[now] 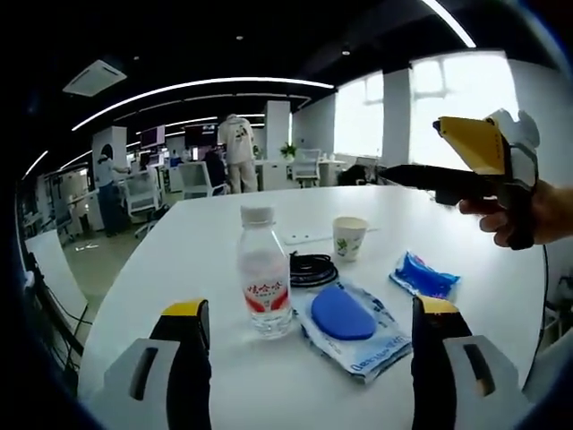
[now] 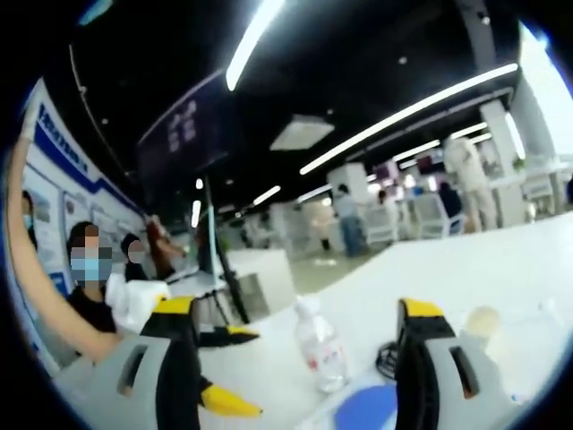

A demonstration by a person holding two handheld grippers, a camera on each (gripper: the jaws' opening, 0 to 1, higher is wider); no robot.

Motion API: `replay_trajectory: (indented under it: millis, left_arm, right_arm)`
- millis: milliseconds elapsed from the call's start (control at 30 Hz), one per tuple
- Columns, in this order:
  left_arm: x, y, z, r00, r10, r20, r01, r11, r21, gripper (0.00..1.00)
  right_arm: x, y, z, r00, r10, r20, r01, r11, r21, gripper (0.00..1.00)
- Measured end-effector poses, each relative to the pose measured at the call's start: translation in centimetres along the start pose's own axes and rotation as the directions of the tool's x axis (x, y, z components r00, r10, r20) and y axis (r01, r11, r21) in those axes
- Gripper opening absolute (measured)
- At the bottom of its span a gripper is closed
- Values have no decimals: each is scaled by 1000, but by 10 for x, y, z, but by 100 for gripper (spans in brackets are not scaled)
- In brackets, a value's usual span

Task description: Arrange the tabletop items into an orderly group along one side of the table until the central work area is clear of visible clutter.

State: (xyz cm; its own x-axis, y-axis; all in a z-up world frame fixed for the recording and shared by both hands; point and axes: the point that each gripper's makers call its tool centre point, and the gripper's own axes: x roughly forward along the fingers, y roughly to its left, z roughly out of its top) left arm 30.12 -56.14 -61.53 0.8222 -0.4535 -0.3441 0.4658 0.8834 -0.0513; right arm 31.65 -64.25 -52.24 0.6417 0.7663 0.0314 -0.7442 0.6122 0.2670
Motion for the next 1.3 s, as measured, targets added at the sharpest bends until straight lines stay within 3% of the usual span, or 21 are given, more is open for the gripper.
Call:
replay_trajectory:
  millis: [233, 300, 333, 367, 500, 633, 800, 967, 1033, 1067, 1100, 1300]
  left_arm:
    - [2, -7, -9, 1000, -7, -17, 6, 999, -41, 91]
    - [2, -7, -10, 1000, -6, -21, 5, 999, -50, 90]
    - [2, -7, -11, 1000, -6, -21, 5, 999, -53, 90]
    - [3, -6, -11, 1000, -5, -21, 4, 998, -57, 90]
    - [2, -5, -15, 1000, 2, -31, -4, 997, -77, 89]
    - [3, -4, -21, 999, -1, -40, -2, 996, -84, 89]
    - [2, -2, -26, 999, 0, -53, -5, 995, -96, 88]
    - [1, -1, -29, 998, -1, -64, -5, 994, -105, 86]
    - [1, -1, -31, 998, -1, -67, -6, 994, -106, 86]
    - [1, 0, -32, 998, -1, -69, -7, 994, -108, 86]
    - [1, 0, -33, 997, -2, -71, -6, 994, -110, 85]
    - [1, 4, -39, 996, 3, -87, -13, 992, -123, 83]
  right_arm:
    - [-3, -9, -13, 999, -39, -20, 39, 999, 31, 87]
    - [-6, -18, -24, 996, -75, -56, 78, 995, 55, 87]
    - [-10, -26, -35, 988, -118, -104, 126, 989, 80, 86]
    - [-16, -34, -51, 969, -158, -188, 180, 978, 105, 84]
    - [-25, -52, -67, 951, -234, -201, 279, 930, 239, 84]
    - [-33, -61, -90, 922, -270, -278, 354, 878, 321, 83]
    - [-39, -62, -118, 884, -276, -377, 408, 849, 335, 81]
    - [-41, -61, -133, 868, -286, -406, 447, 807, 387, 80]
    - [-44, -61, -144, 849, -285, -446, 469, 796, 384, 79]
    - [-45, -60, -149, 841, -283, -460, 475, 793, 380, 78]
    - [-50, -57, -159, 822, -268, -503, 489, 785, 380, 76]
    - [-55, -54, -176, 795, -274, -541, 519, 769, 374, 71]
